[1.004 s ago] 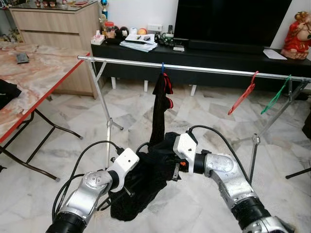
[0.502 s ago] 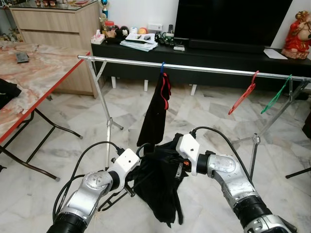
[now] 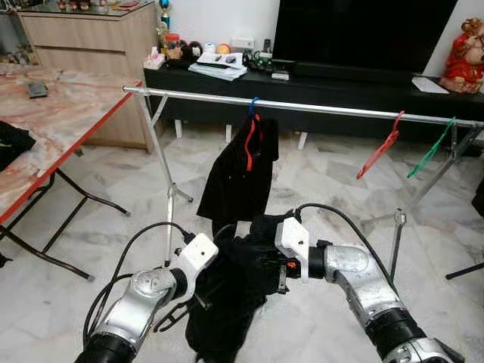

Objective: Hang hanger

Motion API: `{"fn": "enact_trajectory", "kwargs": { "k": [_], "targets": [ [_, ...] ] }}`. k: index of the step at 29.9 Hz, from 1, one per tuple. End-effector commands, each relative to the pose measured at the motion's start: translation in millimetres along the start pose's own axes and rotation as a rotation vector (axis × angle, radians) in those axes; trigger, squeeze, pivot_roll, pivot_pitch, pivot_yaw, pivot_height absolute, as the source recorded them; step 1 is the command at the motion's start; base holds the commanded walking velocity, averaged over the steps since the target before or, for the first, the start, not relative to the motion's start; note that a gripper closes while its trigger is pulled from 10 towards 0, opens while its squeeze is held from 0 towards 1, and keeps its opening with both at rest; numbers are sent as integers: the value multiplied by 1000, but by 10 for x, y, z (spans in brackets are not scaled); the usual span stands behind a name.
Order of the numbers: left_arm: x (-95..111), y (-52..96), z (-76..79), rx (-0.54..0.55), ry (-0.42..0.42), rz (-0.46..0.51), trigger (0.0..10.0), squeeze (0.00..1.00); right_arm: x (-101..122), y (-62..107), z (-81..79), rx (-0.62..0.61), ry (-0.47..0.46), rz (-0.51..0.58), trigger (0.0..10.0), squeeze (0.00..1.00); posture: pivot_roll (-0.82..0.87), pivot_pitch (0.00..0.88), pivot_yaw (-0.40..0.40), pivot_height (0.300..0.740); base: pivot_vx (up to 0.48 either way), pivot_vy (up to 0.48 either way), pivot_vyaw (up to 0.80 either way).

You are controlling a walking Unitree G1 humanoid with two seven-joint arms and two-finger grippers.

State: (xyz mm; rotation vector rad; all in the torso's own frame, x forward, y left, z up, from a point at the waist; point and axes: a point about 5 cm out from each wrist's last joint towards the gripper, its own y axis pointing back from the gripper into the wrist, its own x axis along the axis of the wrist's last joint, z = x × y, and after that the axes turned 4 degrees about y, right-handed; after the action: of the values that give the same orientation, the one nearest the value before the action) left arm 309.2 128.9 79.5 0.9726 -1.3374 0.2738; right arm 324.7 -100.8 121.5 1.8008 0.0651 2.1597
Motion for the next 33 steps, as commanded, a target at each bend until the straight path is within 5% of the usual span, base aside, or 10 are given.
{"fn": "enact_trajectory", "kwargs": {
  "k": [1,2,5,20,27,33],
  "targets": [
    [115,6,11,-11,-16,49,10000,0,87,8,19,25,24,27,10000,0,109,23,-62,740,0,0,0],
    [115,5,11,-11,-16,49,10000,0,91,7,17,28,24,31,10000,137,107,23,-62,740,0,0,0],
    [117,5,13,-12,-16,49,10000,0,89,2,17,33,25,34,10000,992,107,23,-62,740,0,0,0],
    [117,0,24,-19,-11,51,10000,0,106,59,-3,79,36,29,10000,1000,101,22,-62,740,0,0,0],
    [103,-5,25,-17,-8,48,10000,0,-59,159,27,31,84,-152,10000,1000,96,21,-62,740,0,0,0],
    [102,-6,22,-15,-8,48,10000,0,-51,170,-5,55,79,-146,10000,1000,95,22,-63,740,0,0,0]
  ]
}}
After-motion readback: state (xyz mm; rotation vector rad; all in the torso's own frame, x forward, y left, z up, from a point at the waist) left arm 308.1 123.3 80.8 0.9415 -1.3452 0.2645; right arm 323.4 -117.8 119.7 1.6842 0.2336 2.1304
